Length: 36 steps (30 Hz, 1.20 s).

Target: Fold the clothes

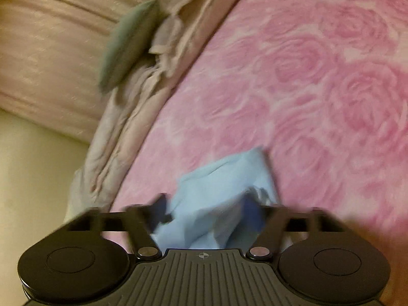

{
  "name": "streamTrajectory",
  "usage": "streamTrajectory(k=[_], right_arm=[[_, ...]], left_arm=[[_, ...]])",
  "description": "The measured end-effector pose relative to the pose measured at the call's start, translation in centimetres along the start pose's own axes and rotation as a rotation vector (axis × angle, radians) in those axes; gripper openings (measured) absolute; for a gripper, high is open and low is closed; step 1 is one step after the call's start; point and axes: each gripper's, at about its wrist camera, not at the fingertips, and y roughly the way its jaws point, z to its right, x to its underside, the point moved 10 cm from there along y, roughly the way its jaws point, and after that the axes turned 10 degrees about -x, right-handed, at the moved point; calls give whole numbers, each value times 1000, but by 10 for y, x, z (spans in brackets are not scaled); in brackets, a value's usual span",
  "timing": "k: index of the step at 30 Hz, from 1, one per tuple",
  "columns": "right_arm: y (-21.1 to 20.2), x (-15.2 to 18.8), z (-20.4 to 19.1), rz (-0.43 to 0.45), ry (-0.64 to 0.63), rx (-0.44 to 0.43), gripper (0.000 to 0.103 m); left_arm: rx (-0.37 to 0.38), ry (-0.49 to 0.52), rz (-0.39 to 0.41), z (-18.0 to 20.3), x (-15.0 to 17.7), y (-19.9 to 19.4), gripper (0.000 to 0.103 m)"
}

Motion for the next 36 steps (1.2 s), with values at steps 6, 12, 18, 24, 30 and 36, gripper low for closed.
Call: streamTrajectory(k=[6,12,18,24,30,36], right_arm=[[-19,-13,8,-7,-211,-28,74],[0,15,0,-147,-549,78,59],[32,22,-7,-177,-652,71,59],[60,13,3,-215,-702,115,42],[77,9,21,-233,-642,124,41],[72,-11,34,-202,-405,11,41]], left_arm=[[-48,302,57,3,-4,-22,17],[-51,528,7,27,23,-11,32],[-107,597,-19,39,28,25,35],[-158,617,-33,36,24,55,35],[-174,649,-59,35,31,75,32],[-146,587,-62,30,26,78,32]])
